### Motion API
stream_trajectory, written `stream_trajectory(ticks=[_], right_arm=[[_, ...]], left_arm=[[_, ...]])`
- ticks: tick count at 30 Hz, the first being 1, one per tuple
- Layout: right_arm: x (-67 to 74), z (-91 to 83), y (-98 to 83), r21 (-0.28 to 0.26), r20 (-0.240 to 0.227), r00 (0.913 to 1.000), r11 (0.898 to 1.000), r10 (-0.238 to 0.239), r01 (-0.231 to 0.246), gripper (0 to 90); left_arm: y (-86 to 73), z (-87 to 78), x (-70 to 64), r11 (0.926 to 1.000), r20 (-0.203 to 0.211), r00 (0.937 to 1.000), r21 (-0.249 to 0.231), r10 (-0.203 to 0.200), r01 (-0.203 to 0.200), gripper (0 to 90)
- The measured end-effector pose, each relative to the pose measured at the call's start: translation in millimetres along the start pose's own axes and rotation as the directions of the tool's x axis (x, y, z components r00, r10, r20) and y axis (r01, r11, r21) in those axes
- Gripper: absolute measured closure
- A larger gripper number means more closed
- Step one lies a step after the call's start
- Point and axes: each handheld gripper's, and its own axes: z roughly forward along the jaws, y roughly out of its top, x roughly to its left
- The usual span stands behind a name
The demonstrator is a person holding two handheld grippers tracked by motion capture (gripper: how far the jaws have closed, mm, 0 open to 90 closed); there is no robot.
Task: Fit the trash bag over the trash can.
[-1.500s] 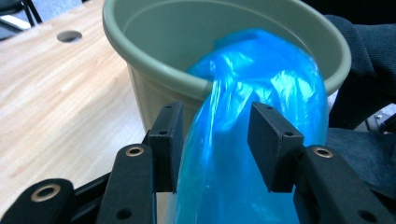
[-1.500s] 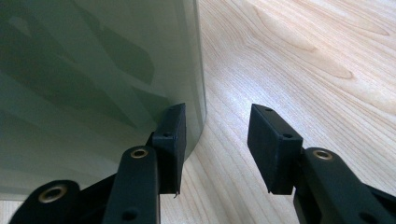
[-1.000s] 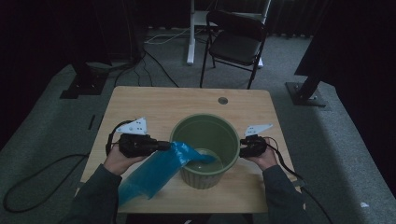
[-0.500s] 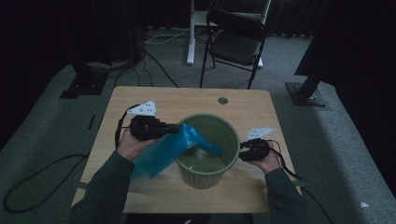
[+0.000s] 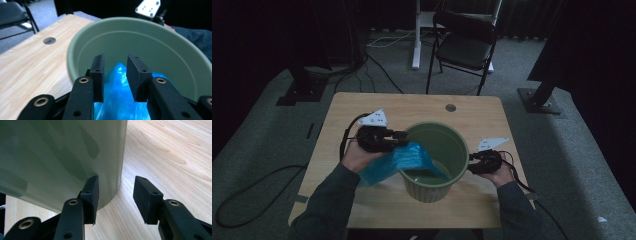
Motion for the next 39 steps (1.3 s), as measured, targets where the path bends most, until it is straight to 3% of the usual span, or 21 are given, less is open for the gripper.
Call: stream_trajectory(ticks=[1,7,15,17,26,39], right_arm=[[2.2,-1.5,-0.4,0.001,-0.001,1.0,1.0,-0.001,0.001,55.1],[9.3,-4.7,-1.8,0.005,-0.005,0.9999,1.0,-0.01,0.01,55.1],[19.8,-6.1,-2.4,0.007,-0.013,0.9994,0.999,-0.033,0.033,54.9],[20.0,-6.0,-2.2,0.007,-0.011,0.9993,0.999,-0.036,0.036,55.0],[21.3,0.9,2.0,0.002,-0.014,0.9996,1.0,-0.025,0.025,55.1],[18.0,12.5,11.4,0.001,0.016,0.9998,1.0,-0.01,0.01,55.3]], left_arm=[[-7.2,-14.3,-1.4,0.9999,-0.02,0.9997,-0.009,-0.013,0.012,66.8],[-25.9,-30.3,-7.9,0.9997,-0.051,0.9985,-0.011,-0.021,0.021,66.2],[-34.3,-24.8,-10.1,0.9991,-0.019,0.9998,0.041,-0.012,0.013,67.2],[-34.9,-23.8,-7.3,0.9993,0.002,0.9997,0.03,-0.024,0.024,67.7],[-34.9,-20.6,5.0,0.9991,-0.028,0.9991,0.027,-0.033,0.034,67.7],[-34.9,-18.4,25.0,0.998,-0.033,0.9977,0.02,-0.059,0.059,68.6]])
